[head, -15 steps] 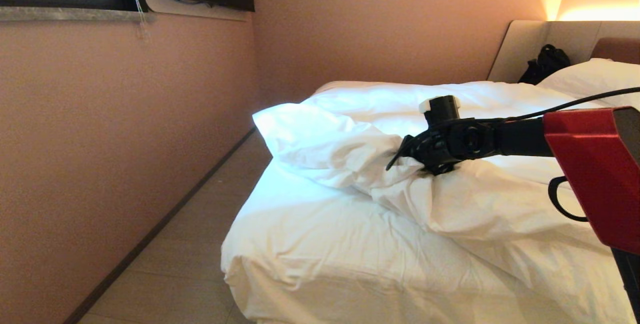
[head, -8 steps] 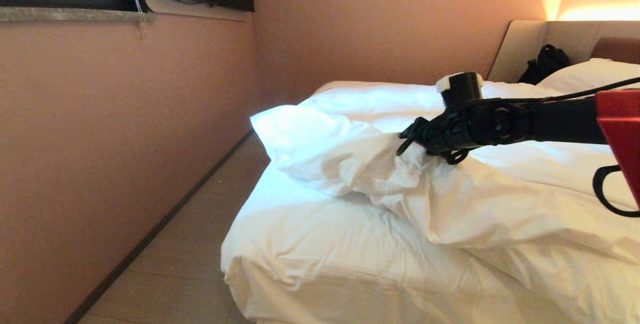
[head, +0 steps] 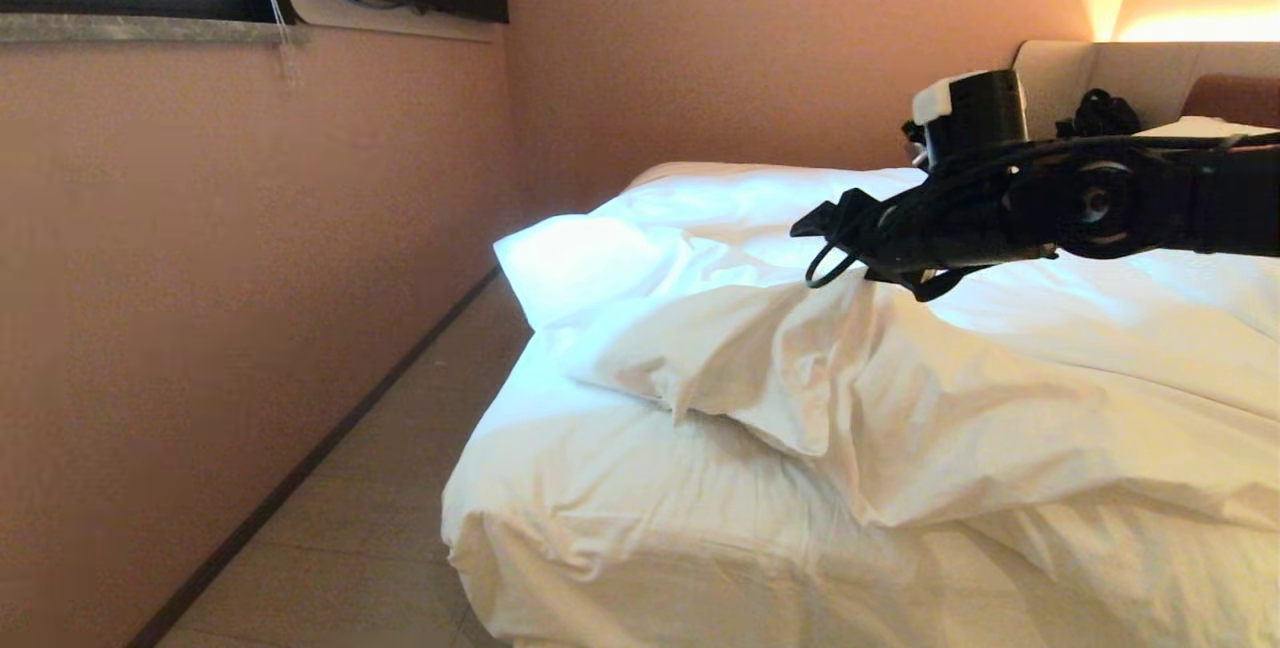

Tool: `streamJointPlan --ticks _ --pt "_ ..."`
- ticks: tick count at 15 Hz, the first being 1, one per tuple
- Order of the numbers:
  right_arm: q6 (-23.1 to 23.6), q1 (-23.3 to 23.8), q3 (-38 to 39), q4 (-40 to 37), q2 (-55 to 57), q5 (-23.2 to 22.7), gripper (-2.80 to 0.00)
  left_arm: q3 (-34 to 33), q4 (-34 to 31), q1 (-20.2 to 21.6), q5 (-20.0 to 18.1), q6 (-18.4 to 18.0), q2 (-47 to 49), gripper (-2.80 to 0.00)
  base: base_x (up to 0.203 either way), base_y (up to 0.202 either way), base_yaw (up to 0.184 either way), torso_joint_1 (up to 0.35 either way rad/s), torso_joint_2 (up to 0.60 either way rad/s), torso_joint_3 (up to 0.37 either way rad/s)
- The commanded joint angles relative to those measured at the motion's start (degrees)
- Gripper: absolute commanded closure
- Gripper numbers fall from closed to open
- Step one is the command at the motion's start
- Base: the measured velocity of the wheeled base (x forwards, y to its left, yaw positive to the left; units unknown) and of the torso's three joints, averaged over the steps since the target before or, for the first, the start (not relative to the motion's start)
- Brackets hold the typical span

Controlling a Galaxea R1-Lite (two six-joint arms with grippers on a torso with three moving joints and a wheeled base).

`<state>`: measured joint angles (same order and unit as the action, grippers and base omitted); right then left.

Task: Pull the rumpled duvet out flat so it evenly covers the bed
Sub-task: Flatten the corners of the folded blanket

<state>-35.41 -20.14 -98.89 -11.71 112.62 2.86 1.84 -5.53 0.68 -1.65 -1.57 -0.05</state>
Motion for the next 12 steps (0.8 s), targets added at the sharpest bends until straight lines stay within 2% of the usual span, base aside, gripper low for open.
streamJointPlan --ticks 1,3,4,7,9,12 --pt "0.0 -1.6 2.0 -0.1 -3.9 0.0 -2.80 0.0 -0.1 0.0 0.0 0.1 0.0 0.00 0.000 0.000 0.000 0.000 0.00 0.000" --pt "2.8 -4.0 5.6 -0.1 -6.1 0.0 -2.80 0.0 -0.1 0.0 0.0 0.1 0.0 0.00 0.000 0.000 0.000 0.000 0.00 0.000" --pt "3.9 -5.4 7.3 -0.3 -6.9 0.0 0.00 0.0 -0.1 0.0 0.0 0.0 0.0 0.00 0.000 0.000 0.000 0.000 0.00 0.000" --pt "5.7 -8.2 10.6 -1.2 -8.2 0.0 0.00 0.0 -0.1 0.0 0.0 0.0 0.0 0.00 0.000 0.000 0.000 0.000 0.00 0.000" --pt "7.7 -8.3 11.4 -2.3 -8.6 0.0 0.00 0.0 -0.1 0.0 0.0 0.1 0.0 0.00 0.000 0.000 0.000 0.000 0.00 0.000" --pt "8.0 -8.3 11.6 -2.9 -10.4 0.1 0.00 0.0 0.0 0.0 0.0 0.0 0.0 0.00 0.000 0.000 0.000 0.000 0.00 0.000"
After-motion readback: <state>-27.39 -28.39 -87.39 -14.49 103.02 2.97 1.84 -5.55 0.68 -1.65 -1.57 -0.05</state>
